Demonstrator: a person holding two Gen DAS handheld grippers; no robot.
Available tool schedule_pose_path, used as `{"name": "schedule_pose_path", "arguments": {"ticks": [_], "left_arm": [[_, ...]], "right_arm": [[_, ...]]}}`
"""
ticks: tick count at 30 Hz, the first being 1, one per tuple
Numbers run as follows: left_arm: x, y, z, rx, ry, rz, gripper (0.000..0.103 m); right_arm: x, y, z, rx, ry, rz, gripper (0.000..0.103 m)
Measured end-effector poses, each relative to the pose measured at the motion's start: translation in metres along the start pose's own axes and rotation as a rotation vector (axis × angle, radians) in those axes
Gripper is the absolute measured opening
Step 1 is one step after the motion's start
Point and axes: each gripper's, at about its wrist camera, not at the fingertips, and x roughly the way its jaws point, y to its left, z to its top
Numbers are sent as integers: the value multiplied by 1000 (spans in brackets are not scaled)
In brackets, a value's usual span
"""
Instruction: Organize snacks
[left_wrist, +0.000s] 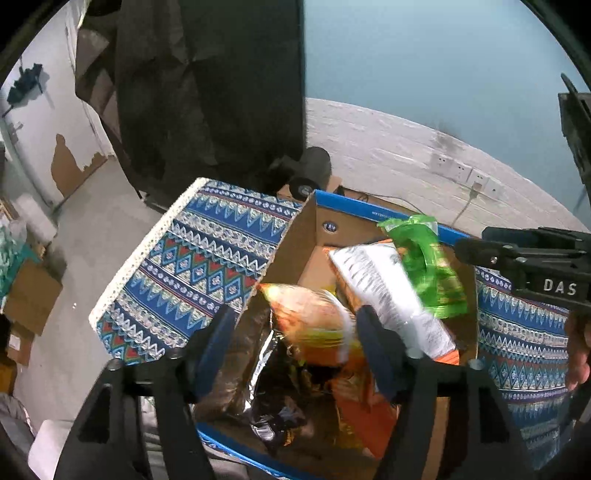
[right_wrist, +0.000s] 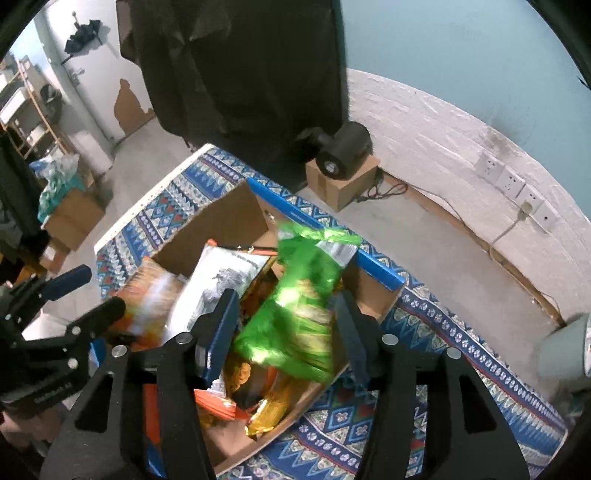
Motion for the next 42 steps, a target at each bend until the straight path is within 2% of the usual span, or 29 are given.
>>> {"name": "schedule_pose_path", "arguments": {"ticks": [2,8,16,23,30,42], "left_arm": [[-5,-1,0,1,-9,2,79],[-17,-1,-2,2,-20,-4,83],[-33,4,-6,-14,-35,-4,86],[-54,1,-10,3,-83,6,90],[-67,-9,-15,41,-127,10,102],[-76,-23,-23,74,-130,1,102]], "right_arm": [[-8,2,0,-6,-19,-3,63],[-30,7,-8,-18,-60,-33,71],[-60,9,-29,-37,-87,-67,72],[-84,10,-47,-42,-111,-85,72],[-101,9,-60,-38,-133,-89,73],[-107,-5,-78,-20,-125,-107,73]]}}
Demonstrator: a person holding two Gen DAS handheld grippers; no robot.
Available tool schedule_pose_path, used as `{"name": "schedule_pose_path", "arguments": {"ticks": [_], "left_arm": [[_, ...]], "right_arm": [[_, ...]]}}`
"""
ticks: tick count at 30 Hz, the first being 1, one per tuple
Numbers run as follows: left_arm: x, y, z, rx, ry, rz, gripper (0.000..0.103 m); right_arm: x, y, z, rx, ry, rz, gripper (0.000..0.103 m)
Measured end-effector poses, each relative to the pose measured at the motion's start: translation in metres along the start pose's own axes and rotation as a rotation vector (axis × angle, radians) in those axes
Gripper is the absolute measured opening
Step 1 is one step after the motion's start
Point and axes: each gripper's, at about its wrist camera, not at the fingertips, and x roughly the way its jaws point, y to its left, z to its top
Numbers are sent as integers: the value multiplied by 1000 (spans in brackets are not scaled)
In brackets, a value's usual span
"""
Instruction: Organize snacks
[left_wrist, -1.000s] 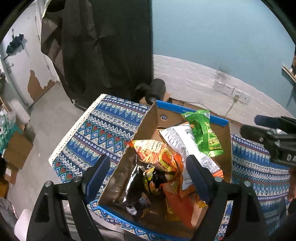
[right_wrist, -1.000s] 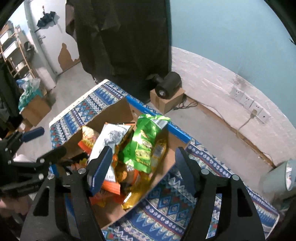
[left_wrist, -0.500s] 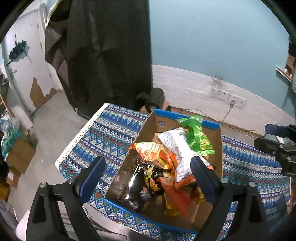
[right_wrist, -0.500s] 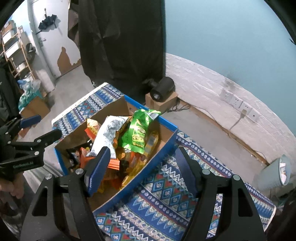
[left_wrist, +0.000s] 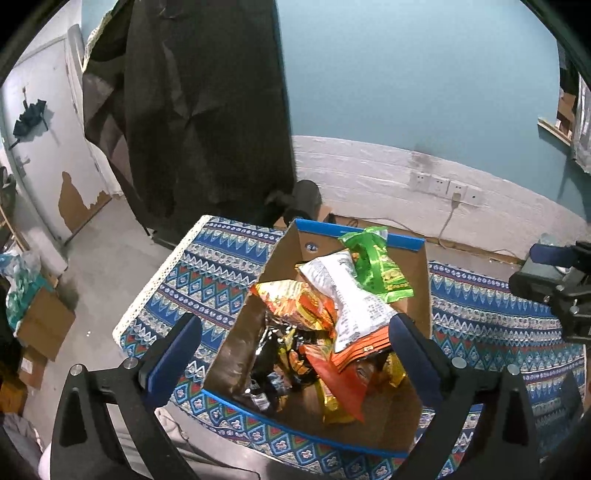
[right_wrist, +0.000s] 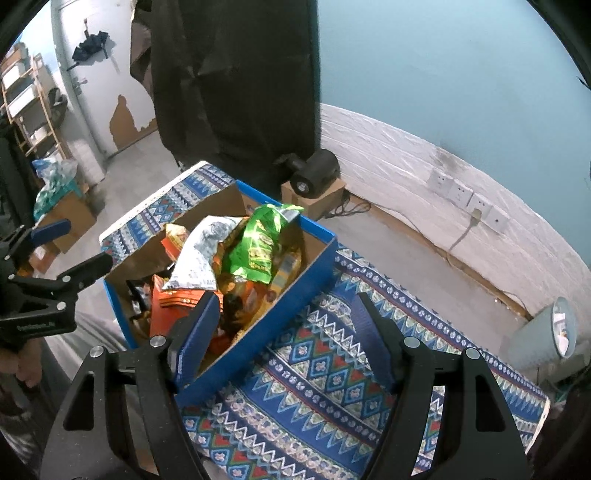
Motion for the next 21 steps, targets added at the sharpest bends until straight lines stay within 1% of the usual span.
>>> {"name": "schedule_pose_path", "arguments": {"ticks": [7,18,21], "left_arm": [[-5,-7,2,17,-11,-17,102],[-5,-9,1,24,-9,-22,102],[-4,-8,2,17,-10,-10,102]], "right_arm": [[1,-6,-5,10,10,-9,73],[1,-6,-6,8,16,-9,73],[2,-5,-7,3,17,-4,73]]}}
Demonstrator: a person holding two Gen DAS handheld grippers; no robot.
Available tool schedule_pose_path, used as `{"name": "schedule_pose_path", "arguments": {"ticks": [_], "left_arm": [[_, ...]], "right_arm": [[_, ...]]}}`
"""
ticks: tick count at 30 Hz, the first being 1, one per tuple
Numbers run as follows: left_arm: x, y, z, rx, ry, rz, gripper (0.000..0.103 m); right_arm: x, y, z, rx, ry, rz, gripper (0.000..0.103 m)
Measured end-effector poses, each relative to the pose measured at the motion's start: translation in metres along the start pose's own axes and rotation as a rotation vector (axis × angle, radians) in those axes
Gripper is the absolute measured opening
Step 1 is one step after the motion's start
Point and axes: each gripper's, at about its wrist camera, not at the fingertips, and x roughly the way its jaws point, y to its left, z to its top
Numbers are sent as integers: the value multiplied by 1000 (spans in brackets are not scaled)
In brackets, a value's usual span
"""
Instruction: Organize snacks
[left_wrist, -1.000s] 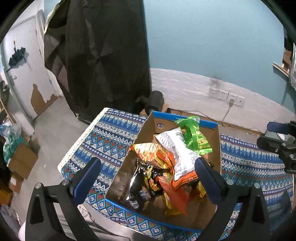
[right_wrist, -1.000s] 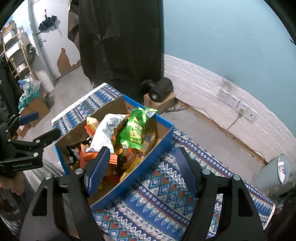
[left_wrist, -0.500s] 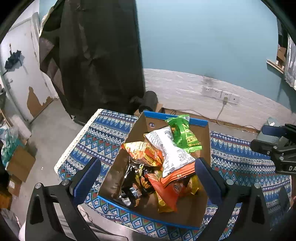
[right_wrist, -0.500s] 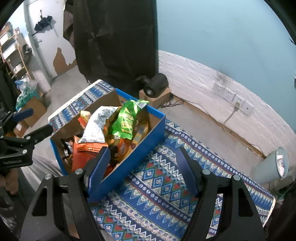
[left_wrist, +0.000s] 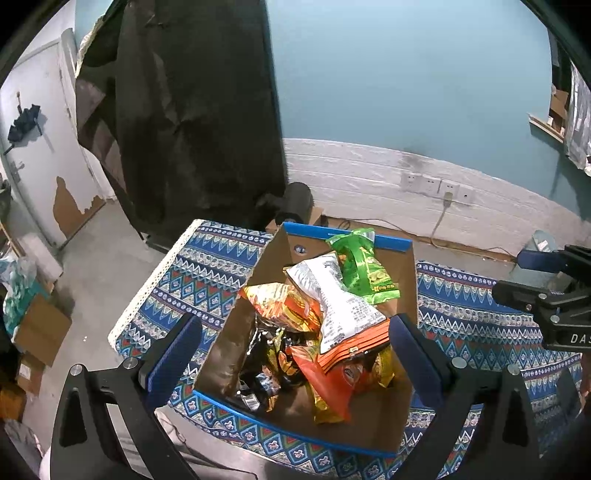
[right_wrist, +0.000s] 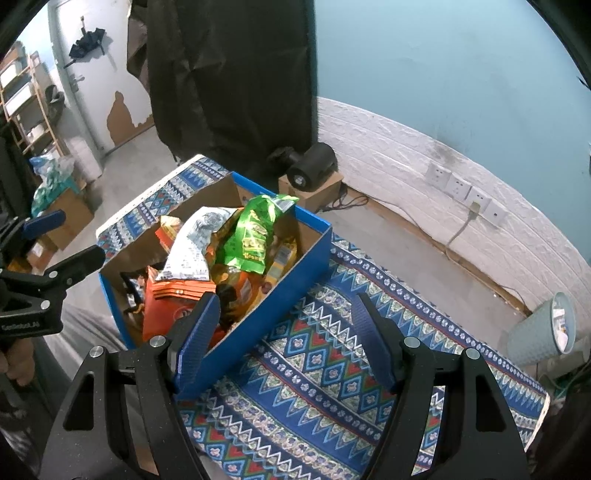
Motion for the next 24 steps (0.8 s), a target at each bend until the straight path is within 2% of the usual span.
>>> {"name": "schedule_pose_path", "arguments": {"ticks": [24], "left_arm": [[-2,-4,-2,11,-1,23,102]], "right_arm": [[2,2,0,-5,6,1,73]]}}
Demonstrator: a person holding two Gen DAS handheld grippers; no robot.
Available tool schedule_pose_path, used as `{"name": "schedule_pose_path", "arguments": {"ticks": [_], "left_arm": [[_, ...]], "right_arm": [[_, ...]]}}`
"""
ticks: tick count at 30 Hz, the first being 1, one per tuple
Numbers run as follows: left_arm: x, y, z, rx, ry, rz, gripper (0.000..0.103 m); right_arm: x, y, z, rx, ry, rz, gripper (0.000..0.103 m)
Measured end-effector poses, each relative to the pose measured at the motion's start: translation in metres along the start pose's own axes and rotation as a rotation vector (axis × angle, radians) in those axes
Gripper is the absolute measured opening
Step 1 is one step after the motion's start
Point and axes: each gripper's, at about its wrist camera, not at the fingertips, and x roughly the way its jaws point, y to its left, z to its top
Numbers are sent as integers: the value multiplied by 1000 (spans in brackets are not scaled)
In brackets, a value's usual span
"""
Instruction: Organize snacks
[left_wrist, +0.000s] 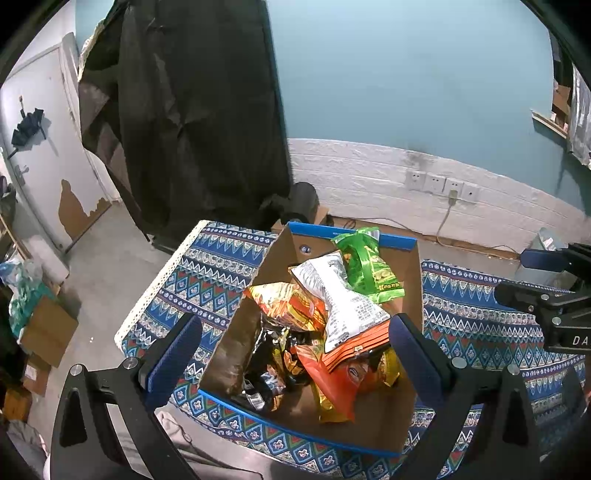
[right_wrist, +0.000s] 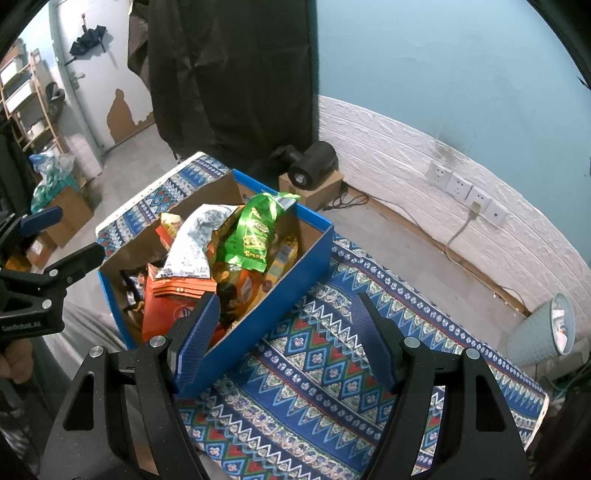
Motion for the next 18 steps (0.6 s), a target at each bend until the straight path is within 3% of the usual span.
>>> {"name": "schedule_pose_path", "arguments": {"ticks": [18], "left_arm": [[1,0,0,-6,16,11,102]], "right_arm": [[0,-1,-1,-2,3,1,73]]}}
